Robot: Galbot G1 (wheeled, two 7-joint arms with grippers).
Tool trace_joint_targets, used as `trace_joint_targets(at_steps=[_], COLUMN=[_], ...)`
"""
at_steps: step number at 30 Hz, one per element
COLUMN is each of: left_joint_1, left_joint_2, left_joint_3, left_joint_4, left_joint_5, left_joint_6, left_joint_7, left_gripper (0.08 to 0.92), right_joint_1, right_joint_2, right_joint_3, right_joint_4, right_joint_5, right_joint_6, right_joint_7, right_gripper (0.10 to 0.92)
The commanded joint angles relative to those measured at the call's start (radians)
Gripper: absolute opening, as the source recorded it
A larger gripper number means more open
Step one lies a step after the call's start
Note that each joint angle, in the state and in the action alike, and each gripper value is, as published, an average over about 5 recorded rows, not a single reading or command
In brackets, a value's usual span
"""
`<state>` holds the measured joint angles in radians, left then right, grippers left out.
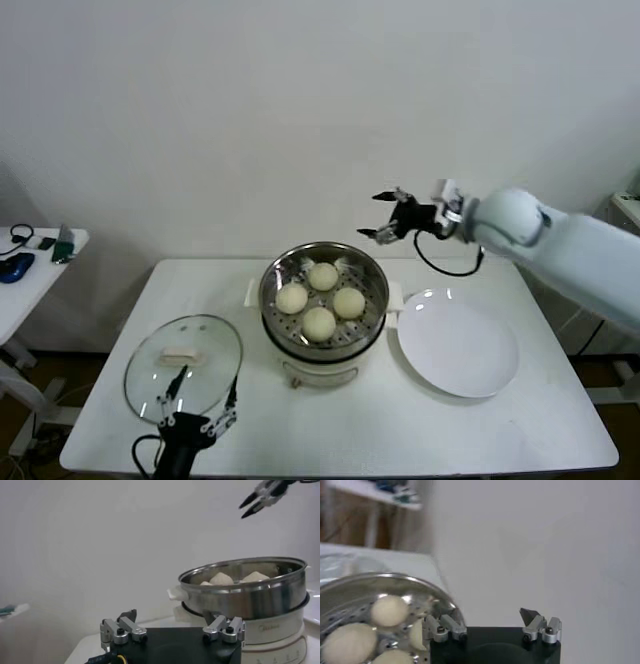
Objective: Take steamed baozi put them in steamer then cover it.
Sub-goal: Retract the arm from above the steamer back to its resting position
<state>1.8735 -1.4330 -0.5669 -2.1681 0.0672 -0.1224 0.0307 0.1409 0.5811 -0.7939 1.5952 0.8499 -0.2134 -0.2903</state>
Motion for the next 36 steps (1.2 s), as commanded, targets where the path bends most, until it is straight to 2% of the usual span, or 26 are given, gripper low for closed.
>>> trace_joint_targets(at_steps=[1,5,9,18,25,29,33,36], left_joint_1=[-0.011,-0.024,-0.032,-0.038,-0.042,-0.056,-0.072,-0.092], left_joint_2=[0.01,0.022,0.028,0.042,0.057,0.071,0.08,0.099], left_joint_3=[0.002,0.005,0.0,-0.023,-0.039,-0.055,-0.058,-0.056], left_joint_4=[0.013,0.02,0.026,0.04,0.025,0.035,0.067,0.121], left_joint_5=[-0.005,-0.001,0.012,0.167,0.28,0.416,0.746,0.894], left_joint_6=[-0.002,0.003,0.002,-0.018,-0.019,-0.034,0.021,0.065], left_joint_7=[-0.004,0.0,0.002,-0.002,-0.021,-0.1,-0.292,-0.337], left_gripper=[0.823,0.823,0.823,0.823,0.823,0.823,0.823,0.823], right_joint_1=[-1.302,-1.586,-1.734,-1.811,-1.833,-1.838,-1.838,-1.843], right_joint_2=[-0.133,0.048,0.215,0.456,0.575,0.628,0.664,0.672], right_joint_3=[1.286,1.558,1.669,1.603,1.514,1.465,1.417,1.389], right_joint_4=[0.151,0.151,0.161,0.156,0.144,0.12,0.085,0.072], right_joint_5=[-0.136,-0.213,-0.232,-0.29,-0.344,-0.399,-0.421,-0.427], right_joint_6=[0.174,0.296,0.395,0.609,0.719,0.754,0.777,0.783], right_joint_7=[0.204,0.167,0.14,0.13,0.144,0.171,0.196,0.197], right_gripper=[0.823,0.823,0.823,0.823,0.823,0.823,0.823,0.823])
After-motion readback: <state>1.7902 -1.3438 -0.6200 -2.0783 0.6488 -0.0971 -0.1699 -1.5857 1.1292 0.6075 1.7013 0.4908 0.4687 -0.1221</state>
